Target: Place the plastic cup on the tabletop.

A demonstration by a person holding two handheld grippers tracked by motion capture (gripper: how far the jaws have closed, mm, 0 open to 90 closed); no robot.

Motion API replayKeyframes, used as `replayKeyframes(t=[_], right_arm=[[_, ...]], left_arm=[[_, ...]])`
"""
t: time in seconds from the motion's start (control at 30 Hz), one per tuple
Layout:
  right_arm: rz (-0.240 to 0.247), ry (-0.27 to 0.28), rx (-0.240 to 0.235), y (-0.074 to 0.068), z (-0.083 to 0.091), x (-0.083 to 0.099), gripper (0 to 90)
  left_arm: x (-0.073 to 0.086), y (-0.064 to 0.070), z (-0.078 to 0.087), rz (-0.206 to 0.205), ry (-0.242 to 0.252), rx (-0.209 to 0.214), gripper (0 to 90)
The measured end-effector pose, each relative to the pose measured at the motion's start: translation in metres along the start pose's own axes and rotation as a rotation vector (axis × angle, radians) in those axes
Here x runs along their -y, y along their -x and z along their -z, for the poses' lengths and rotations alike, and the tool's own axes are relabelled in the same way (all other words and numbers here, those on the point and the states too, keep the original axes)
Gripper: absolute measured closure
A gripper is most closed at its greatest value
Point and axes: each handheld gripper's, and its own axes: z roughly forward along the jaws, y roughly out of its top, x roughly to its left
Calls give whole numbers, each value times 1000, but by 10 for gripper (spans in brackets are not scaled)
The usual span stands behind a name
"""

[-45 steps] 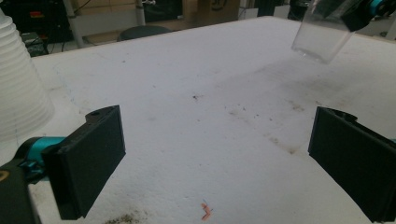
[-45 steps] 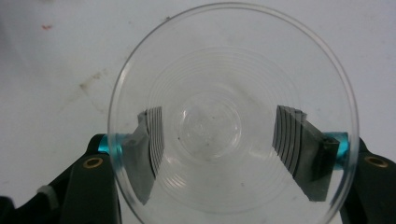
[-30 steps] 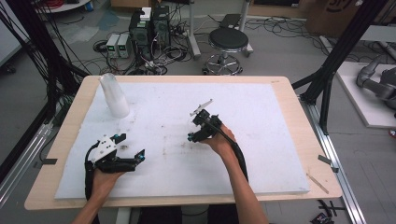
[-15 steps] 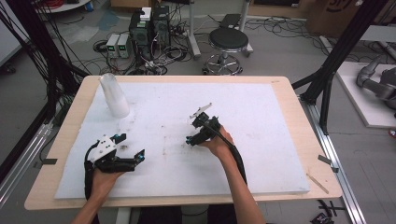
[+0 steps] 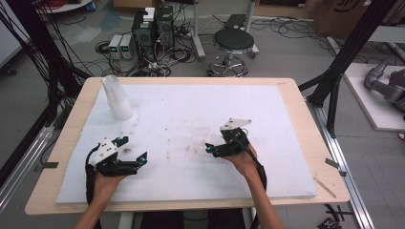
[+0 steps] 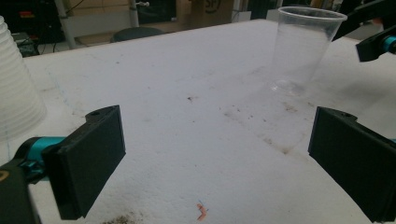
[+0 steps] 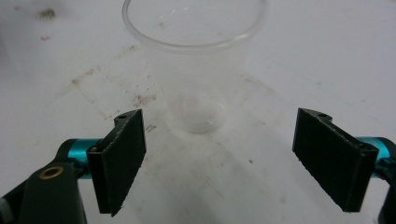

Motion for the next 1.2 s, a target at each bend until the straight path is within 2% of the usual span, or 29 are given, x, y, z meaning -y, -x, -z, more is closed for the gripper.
replayKeyframes(t=[0.1,0.17,0.4,0.5,0.53,0.6,0.67,0.77,1.2], right_arm=[[-20,84,9,6,15,12,175],[-14,136,37,9,23,21,176],[-32,236,88,19,39,47,176],[-50,237,103,21,40,53,176],[-59,253,139,23,41,61,176],[-71,277,154,26,41,66,177],[-66,269,175,27,41,68,176],[-69,255,178,27,38,71,176],[-62,260,176,29,39,75,176]], left_arm=[[0,0,0,-1,3,0,38],[0,-1,1,12,7,-3,38],[1,0,1,4,10,-17,38],[1,0,1,4,14,-21,38],[1,0,1,3,19,-23,38],[1,0,1,3,16,-19,38],[1,0,1,8,15,-14,38],[1,-1,1,15,18,-15,38],[1,-2,2,20,23,-16,38]])
